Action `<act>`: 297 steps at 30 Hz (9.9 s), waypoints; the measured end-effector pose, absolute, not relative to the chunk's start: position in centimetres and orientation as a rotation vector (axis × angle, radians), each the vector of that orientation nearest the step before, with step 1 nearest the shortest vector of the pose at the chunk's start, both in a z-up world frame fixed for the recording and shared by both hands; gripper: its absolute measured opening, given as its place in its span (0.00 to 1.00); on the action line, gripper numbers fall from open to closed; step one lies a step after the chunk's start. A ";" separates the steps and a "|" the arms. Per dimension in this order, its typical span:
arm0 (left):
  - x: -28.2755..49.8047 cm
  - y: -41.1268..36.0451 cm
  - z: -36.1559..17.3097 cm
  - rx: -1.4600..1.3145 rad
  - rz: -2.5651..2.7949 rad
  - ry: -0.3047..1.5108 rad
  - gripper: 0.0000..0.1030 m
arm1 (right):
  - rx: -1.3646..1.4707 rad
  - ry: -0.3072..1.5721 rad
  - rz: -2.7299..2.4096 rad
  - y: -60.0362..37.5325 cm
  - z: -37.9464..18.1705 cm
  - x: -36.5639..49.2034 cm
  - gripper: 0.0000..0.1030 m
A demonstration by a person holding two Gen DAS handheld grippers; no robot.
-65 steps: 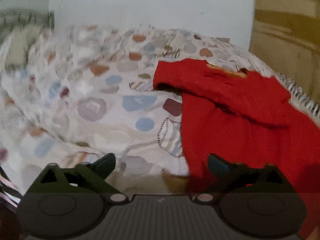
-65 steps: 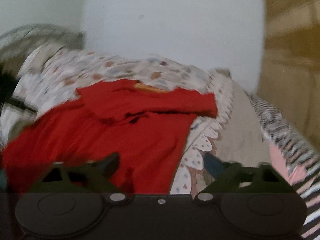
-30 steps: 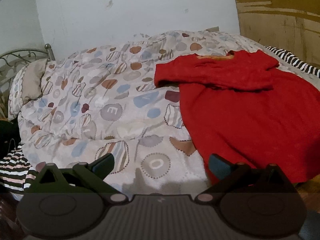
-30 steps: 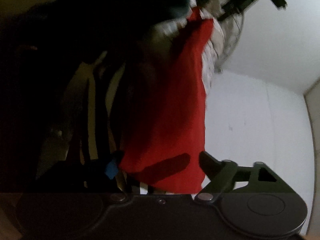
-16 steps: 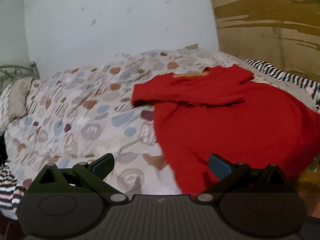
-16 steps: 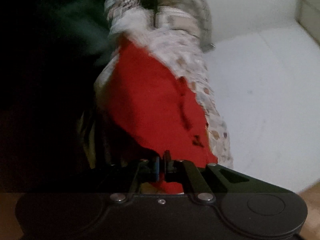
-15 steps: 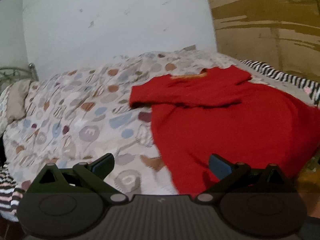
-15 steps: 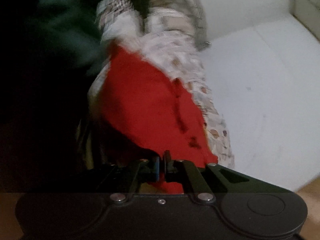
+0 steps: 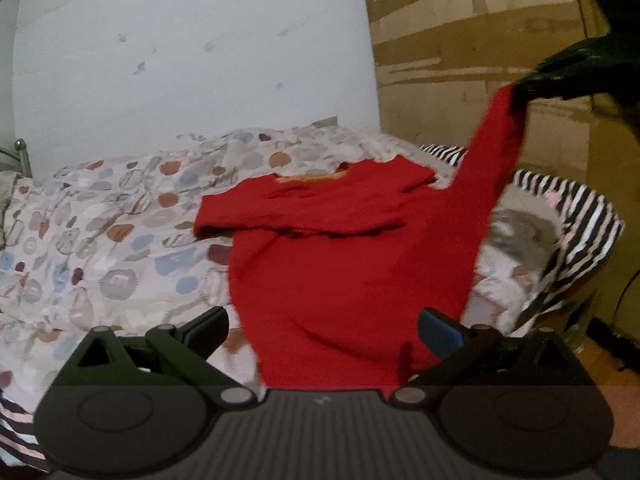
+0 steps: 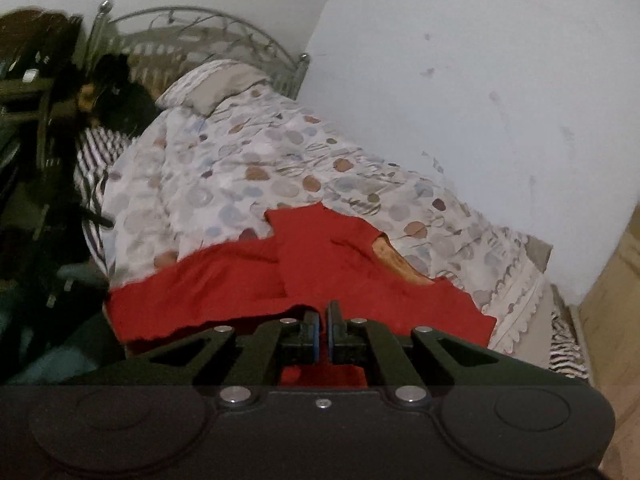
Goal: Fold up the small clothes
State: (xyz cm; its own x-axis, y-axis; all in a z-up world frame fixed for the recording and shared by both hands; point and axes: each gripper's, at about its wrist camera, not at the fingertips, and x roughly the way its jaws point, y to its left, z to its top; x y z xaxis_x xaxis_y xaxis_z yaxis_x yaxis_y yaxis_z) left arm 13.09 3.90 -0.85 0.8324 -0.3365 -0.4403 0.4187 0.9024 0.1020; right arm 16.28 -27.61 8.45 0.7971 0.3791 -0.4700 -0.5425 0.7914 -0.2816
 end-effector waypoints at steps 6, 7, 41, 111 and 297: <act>12.6 -0.3 -1.4 0.133 -0.467 0.379 1.00 | -0.324 0.422 0.532 -27.5 9.5 18.0 0.02; 12.8 -1.4 -1.7 0.145 -0.476 0.380 1.00 | -0.317 0.422 0.534 -27.4 9.7 18.1 0.02; 13.5 -2.8 -9.3 0.882 -0.277 0.313 0.89 | -0.125 0.359 0.471 -30.0 13.0 21.1 0.02; 4.1 9.5 10.8 0.039 -0.339 -0.006 0.06 | 0.131 -0.029 0.316 -37.4 10.5 1.2 0.02; 28.1 12.5 -6.4 -0.540 -0.281 0.739 0.99 | -0.196 0.298 0.110 -21.5 -11.3 30.5 1.00</act>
